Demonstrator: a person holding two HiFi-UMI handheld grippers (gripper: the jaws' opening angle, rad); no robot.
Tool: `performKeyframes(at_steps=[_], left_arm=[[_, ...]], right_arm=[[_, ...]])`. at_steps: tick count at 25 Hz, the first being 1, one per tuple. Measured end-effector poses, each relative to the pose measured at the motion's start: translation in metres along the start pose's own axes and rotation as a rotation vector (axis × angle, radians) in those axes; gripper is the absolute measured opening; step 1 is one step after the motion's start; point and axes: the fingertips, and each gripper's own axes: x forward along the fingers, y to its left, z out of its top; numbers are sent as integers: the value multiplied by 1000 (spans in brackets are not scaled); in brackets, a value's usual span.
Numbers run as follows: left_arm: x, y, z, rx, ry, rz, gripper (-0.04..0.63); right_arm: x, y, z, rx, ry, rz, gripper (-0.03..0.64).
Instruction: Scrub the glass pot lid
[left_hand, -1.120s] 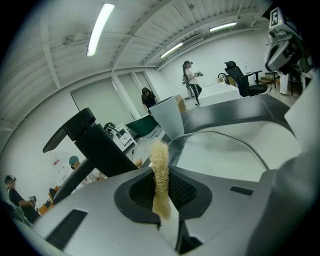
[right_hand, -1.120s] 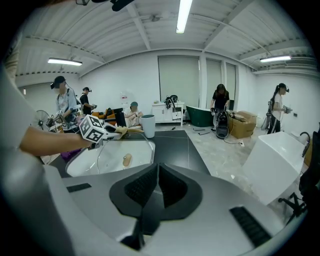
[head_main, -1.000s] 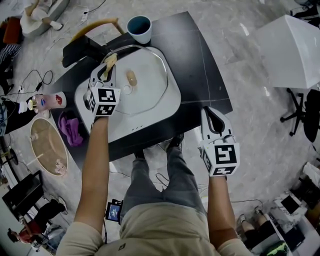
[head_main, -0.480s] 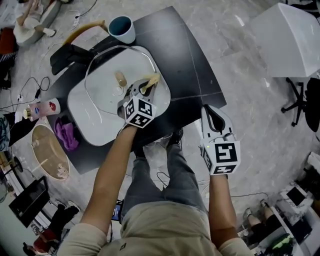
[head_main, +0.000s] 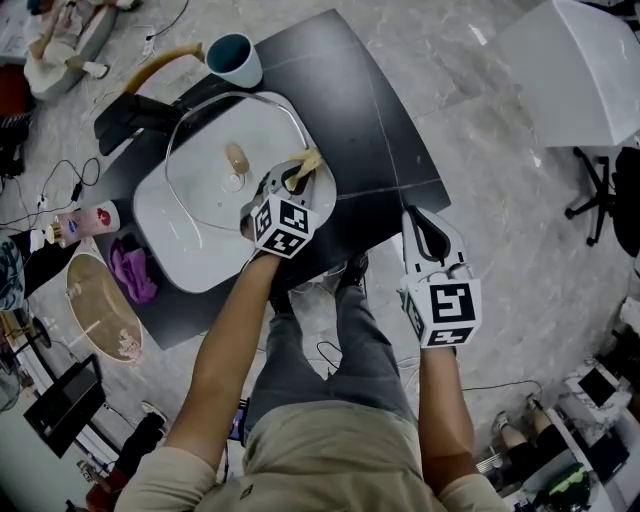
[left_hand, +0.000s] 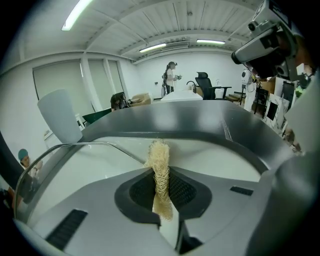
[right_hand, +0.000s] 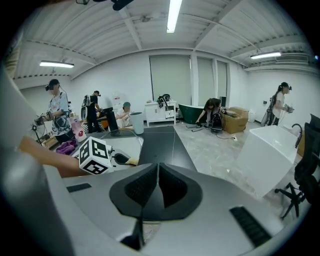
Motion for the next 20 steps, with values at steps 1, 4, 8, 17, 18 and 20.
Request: performKeyframes(at_steps=[1, 4, 8, 17, 18, 20], left_arm=[[0, 0, 0, -2, -1, 0, 46], [-1, 1, 0, -8, -5, 0, 46], [-3, 3, 0, -8, -11, -1, 46], [-38, 80, -40, 8, 48, 133, 46], [-48, 100, -48, 5, 57, 168, 46], [-71, 141, -58, -2, 72, 247, 46]], right_arm=[[1, 1, 1, 0, -1, 1, 28], [1, 2, 2, -3, 0, 2, 28], [4, 7, 3, -8, 2, 4, 28], [12, 24, 7, -21, 7, 20, 28], [13, 26, 8, -24, 7, 23, 28], [15, 30, 9, -30, 7, 30, 28]])
